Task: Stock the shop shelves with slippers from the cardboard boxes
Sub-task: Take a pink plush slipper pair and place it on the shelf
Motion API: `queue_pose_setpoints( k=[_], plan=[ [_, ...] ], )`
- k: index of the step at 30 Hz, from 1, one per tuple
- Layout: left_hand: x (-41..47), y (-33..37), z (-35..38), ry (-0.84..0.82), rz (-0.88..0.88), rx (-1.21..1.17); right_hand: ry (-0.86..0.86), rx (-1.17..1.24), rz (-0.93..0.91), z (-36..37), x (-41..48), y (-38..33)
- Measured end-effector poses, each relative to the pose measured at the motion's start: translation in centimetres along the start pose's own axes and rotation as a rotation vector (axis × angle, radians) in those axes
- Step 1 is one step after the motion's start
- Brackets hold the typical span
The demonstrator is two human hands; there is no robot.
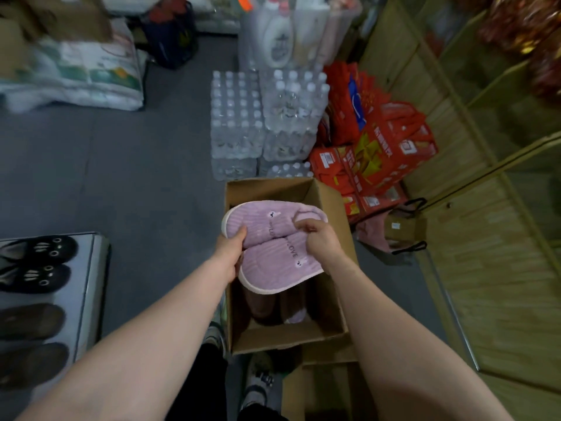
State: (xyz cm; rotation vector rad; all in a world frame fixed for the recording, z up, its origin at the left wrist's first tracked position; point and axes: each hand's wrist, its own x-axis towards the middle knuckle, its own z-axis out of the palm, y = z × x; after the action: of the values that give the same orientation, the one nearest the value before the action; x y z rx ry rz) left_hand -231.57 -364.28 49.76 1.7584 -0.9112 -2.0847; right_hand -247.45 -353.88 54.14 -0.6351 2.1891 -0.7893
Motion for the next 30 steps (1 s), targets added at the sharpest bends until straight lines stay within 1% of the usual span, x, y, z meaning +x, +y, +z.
queue_pose_setpoints(
  k=[1, 4, 5, 6, 7, 8, 11, 12, 13, 16, 18, 19, 21, 23, 25, 29, 30],
  plan=[
    [-0.7, -0.2, 0.2, 0.004, 0.000, -0.039, 0.053, 0.020, 0.009, -0.2, -0.4, -0.6],
    [-2.3, -0.5, 0.8, 0.002, -0.005, -0.158, 0.251, -0.023, 0.039, -1.1, -1.5, -2.1],
    [-2.9, -0.4, 1.1, -0.001, -0.003, -0.184, 0.288, 0.009, 0.045, -1.3, -1.8, -2.2],
    [-3.7, -0.1, 1.5, -0.006, -0.005, -0.214, 0.287, 0.047, 0.055, -1.5, -2.3, -2.3],
    [-4.4, 0.2, 1.9, -0.010, -0.009, -0.232, 0.264, 0.097, 0.062, -1.6, -2.7, -2.3],
    [-5.2, 0.5, 2.4, -0.018, -0.016, -0.253, 0.224, 0.183, 0.110, -1.7, -3.2, -2.0],
    [-7.1, 1.4, 3.6, -0.054, -0.041, -0.291, 0.139, 0.561, 0.292, -2.1, -3.7, -0.8],
    [-7.5, 1.5, 4.0, -0.074, -0.042, -0.306, 0.125, 0.617, 0.334, -2.2, -3.2, -0.2],
    [-8.0, 1.7, 4.3, -0.082, -0.034, -0.309, 0.097, 0.649, 0.375, -2.3, -2.9, 0.2],
    [-9.4, 1.7, 4.8, -0.105, 0.007, -0.332, -0.052, 0.628, 0.454, -2.1, -0.5, 2.9],
    [-10.0, 1.2, 4.7, -0.093, 0.034, -0.358, -0.071, 0.628, 0.460, -2.3, 0.7, 3.8],
    [-10.4, 0.8, 4.4, -0.082, 0.034, -0.367, -0.072, 0.600, 0.480, -3.1, -0.7, 2.6],
    [-11.0, -0.1, 3.7, -0.096, 0.004, -0.383, -0.026, 0.630, 0.449, -4.3, -3.0, 0.3],
    [-11.6, -0.9, 3.2, -0.109, -0.018, -0.397, 0.033, 0.721, 0.360, -4.8, -4.6, -1.0],
    [-12.4, -1.3, 2.8, -0.089, -0.001, -0.392, 0.058, 0.759, 0.318, -4.5, -5.1, -0.8],
    [-13.7, -1.6, 2.0, -0.099, 0.023, -0.439, -0.062, 0.683, 0.235, -3.0, -5.6, 0.1],
    [-14.1, -1.6, 1.7, -0.113, 0.025, -0.456, -0.065, 0.653, 0.214, -2.7, -6.0, 0.0]
  ],
)
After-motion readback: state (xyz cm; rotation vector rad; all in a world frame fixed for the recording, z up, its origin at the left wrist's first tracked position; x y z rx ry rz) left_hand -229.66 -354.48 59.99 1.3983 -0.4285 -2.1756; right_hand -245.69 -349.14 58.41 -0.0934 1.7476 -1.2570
